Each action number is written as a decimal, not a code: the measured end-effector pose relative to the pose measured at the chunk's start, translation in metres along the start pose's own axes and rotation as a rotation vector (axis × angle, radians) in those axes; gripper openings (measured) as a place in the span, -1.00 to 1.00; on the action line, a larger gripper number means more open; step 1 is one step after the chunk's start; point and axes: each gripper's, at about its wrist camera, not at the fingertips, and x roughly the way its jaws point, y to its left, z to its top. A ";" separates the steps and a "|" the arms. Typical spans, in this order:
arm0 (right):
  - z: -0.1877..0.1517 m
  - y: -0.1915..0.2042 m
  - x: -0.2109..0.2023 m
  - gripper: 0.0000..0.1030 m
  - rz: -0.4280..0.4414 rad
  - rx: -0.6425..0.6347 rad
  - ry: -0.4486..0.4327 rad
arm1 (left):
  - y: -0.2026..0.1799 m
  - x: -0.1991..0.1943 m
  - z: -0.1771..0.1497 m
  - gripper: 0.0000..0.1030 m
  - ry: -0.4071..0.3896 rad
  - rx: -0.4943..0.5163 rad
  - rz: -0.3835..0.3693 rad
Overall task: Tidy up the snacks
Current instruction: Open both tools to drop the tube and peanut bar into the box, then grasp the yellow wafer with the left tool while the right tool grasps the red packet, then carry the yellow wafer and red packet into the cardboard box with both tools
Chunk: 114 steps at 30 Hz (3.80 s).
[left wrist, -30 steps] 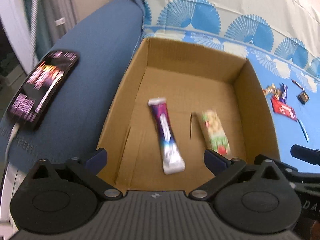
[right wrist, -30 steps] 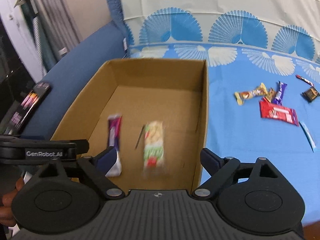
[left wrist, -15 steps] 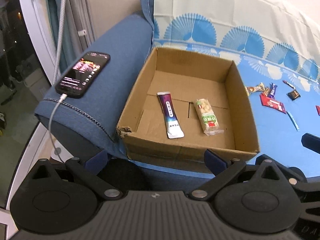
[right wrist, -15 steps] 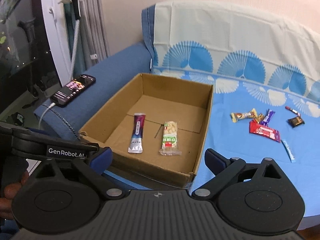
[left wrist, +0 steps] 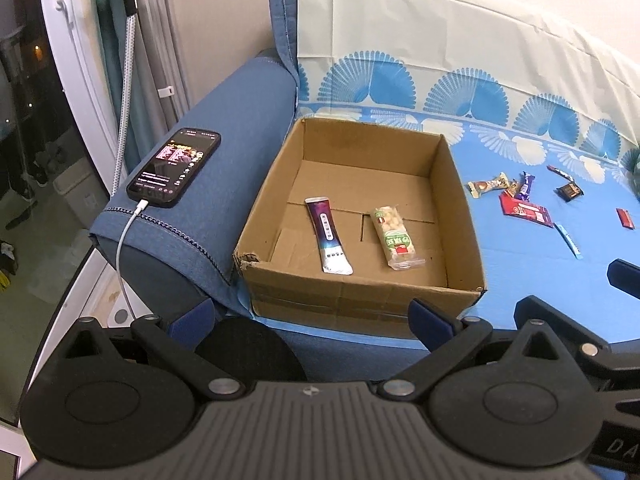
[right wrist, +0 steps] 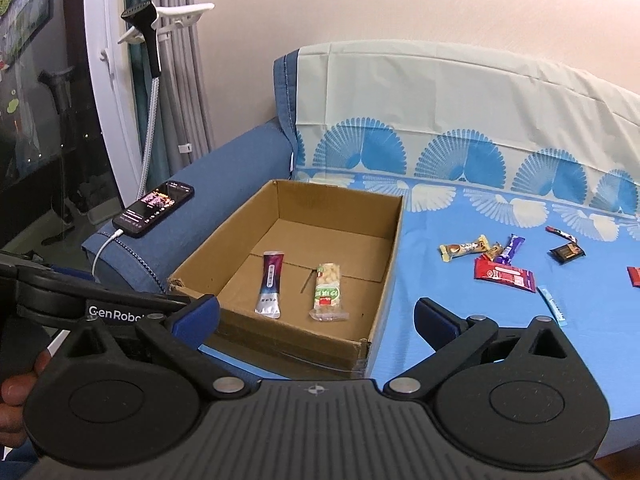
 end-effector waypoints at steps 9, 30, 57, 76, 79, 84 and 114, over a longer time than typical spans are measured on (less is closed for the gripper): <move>-0.001 0.001 -0.005 0.99 -0.001 -0.002 -0.012 | 0.000 -0.003 -0.002 0.99 -0.004 0.004 0.002; -0.004 -0.030 0.020 0.99 -0.015 0.097 0.031 | -0.027 0.033 0.010 0.99 0.094 0.093 0.011; -0.004 -0.327 0.200 0.99 -0.114 0.027 0.237 | -0.308 0.261 0.174 1.00 0.199 0.462 -0.133; 0.001 -0.391 0.399 0.78 0.156 -0.209 0.348 | -0.392 0.481 0.203 0.06 0.402 0.490 -0.273; -0.003 -0.382 0.383 0.14 0.170 -0.219 0.321 | -0.385 0.474 0.202 -0.72 0.406 0.453 -0.300; -0.008 -0.366 0.363 -0.26 0.104 -0.142 0.344 | -0.369 0.452 0.193 -0.74 0.415 0.419 -0.279; -0.026 -0.132 0.029 -0.41 0.190 0.341 0.044 | -0.087 0.052 0.057 -0.73 0.100 0.128 -0.292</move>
